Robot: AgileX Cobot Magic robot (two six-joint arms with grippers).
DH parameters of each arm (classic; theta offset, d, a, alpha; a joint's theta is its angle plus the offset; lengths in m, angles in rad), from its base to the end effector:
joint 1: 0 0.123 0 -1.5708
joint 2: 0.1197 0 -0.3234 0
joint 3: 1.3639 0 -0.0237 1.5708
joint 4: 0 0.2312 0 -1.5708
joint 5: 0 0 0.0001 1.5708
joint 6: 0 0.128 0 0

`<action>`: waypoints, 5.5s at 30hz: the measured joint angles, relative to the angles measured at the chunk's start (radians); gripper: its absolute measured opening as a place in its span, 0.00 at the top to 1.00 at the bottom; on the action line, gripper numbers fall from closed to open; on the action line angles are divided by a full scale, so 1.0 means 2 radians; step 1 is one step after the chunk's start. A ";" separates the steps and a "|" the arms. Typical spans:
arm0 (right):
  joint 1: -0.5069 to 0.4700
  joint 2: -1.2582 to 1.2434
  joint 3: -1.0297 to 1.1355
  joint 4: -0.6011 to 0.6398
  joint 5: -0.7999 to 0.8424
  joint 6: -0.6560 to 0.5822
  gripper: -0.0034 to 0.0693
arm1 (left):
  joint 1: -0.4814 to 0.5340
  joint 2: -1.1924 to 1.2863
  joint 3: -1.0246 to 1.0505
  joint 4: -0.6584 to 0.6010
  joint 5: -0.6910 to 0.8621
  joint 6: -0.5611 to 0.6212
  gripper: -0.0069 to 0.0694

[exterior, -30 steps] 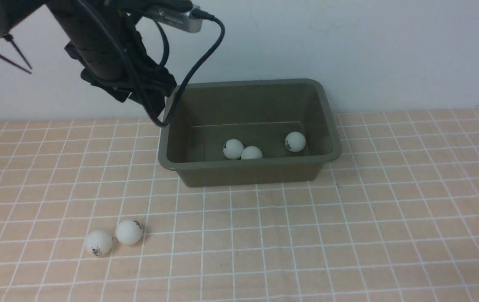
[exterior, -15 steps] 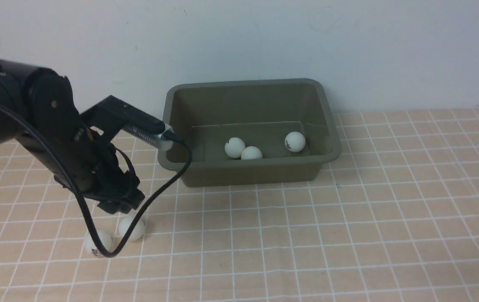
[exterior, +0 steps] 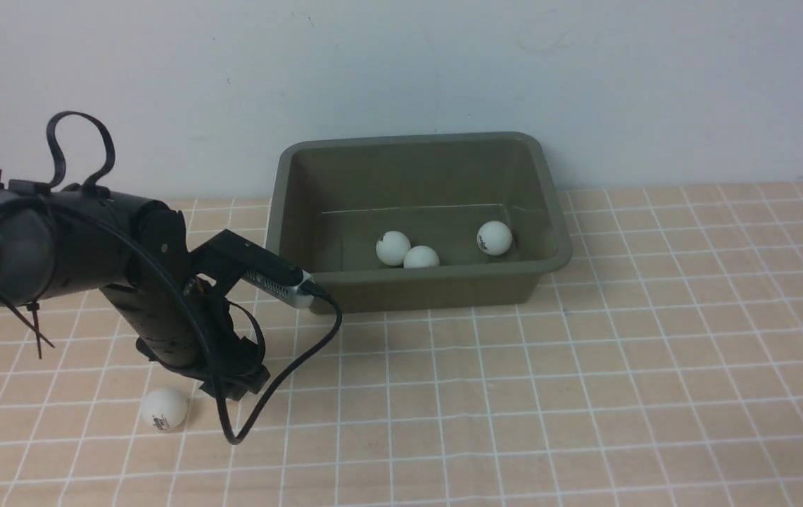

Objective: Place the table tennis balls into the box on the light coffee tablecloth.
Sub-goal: 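Reach for and grasp a ping pong ball on the table beside the basket, then drop the ball into the bin, then reach for and grasp a ping pong ball on the table beside the basket, then drop the ball into the bin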

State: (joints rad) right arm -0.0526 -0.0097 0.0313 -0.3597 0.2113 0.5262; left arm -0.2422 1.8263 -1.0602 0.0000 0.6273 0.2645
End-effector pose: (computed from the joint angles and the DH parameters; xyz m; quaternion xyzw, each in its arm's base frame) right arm 0.0337 -0.0113 0.1803 0.1091 0.7443 0.0121 0.6588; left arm 0.3366 -0.0832 0.1736 0.2485 0.9596 0.0015 0.1319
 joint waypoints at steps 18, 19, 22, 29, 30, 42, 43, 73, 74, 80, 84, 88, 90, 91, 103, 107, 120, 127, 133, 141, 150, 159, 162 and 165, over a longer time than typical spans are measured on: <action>0.000 0.000 0.000 0.000 0.000 0.000 0.97 | 0.000 0.010 -0.036 0.000 0.053 -0.003 0.49; 0.000 0.000 0.000 0.000 0.000 0.000 0.97 | 0.000 0.007 -0.048 0.000 0.069 -0.003 0.49; 0.000 0.000 0.000 0.000 0.000 0.000 0.97 | 0.000 -0.008 -0.108 0.000 0.128 -0.006 0.49; 0.000 0.000 0.000 0.000 0.000 0.000 0.97 | 0.000 -0.020 -0.255 -0.038 0.123 -0.027 0.49; 0.000 0.000 0.000 0.000 0.000 0.000 0.97 | 0.000 -0.016 -0.269 -0.063 0.101 -0.024 0.49; 0.000 0.000 0.000 0.000 0.000 0.000 0.97 | -0.001 0.092 -0.288 -0.245 0.028 0.118 0.49; 0.000 0.000 0.000 0.000 0.000 0.000 0.97 | -0.001 0.100 -0.288 -0.253 0.024 0.130 0.49; 0.000 0.000 0.000 0.000 0.000 0.000 0.97 | 0.050 -0.018 -0.338 -0.120 0.247 0.053 0.40; 0.000 0.000 0.000 0.000 0.000 0.000 0.97 | 0.055 -0.026 -0.338 -0.105 0.262 0.044 0.40; 0.000 0.000 0.000 0.000 0.000 0.000 0.97 | 0.081 -0.063 -0.310 -0.056 0.299 0.003 0.40; 0.000 0.000 0.000 0.000 0.000 0.000 0.97 | 0.083 -0.092 -0.223 -0.055 0.299 -0.002 0.40; 0.000 0.000 0.000 0.000 0.000 0.000 0.97 | 0.083 -0.108 -0.087 -0.056 0.219 -0.003 0.40; 0.000 0.000 0.000 0.000 0.000 0.000 0.97 | 0.083 -0.108 -0.043 -0.055 0.171 -0.003 0.40; 0.000 0.000 0.000 0.000 0.000 0.000 0.97 | 0.083 -0.108 -0.027 -0.053 0.152 -0.003 0.40; 0.000 0.000 0.000 0.000 0.000 0.000 0.97 | 0.083 -0.105 0.026 -0.037 0.071 -0.004 0.40; 0.000 0.000 0.000 0.000 0.000 0.000 0.97 | 0.083 -0.098 0.026 -0.037 0.068 -0.004 0.39; 0.000 0.000 0.000 0.000 0.000 0.000 0.97 | 0.083 -0.030 0.026 -0.037 0.058 -0.004 0.38; 0.000 0.000 0.000 0.000 0.000 0.000 0.97 | 0.083 -0.008 0.026 -0.041 0.030 -0.004 0.38; 0.000 0.000 0.000 0.000 0.000 0.000 0.97 | 0.083 -0.004 0.026 -0.041 0.025 -0.004 0.49; 0.000 0.000 0.000 0.000 0.000 0.000 0.97 | 0.083 -0.005 -0.022 -0.041 0.109 -0.004 0.49; 0.000 0.000 0.000 0.000 0.000 0.000 0.97 | 0.081 -0.022 -0.240 -0.154 0.223 0.007 0.49; 0.000 0.000 0.000 0.000 0.000 0.000 0.97 | 0.014 0.017 -0.301 -0.296 0.103 0.158 0.49; 0.000 0.000 0.000 0.000 0.000 0.000 0.97 | 0.000 0.045 -0.301 -0.297 0.074 0.166 0.49; 0.000 0.000 0.000 0.000 0.000 0.000 0.97 | -0.003 0.074 -0.301 -0.297 0.048 0.169 0.49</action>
State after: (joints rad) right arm -0.0526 -0.0097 0.0313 -0.3597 0.2113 0.5262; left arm -0.2473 1.9752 -1.6631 -0.5941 0.7241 0.6021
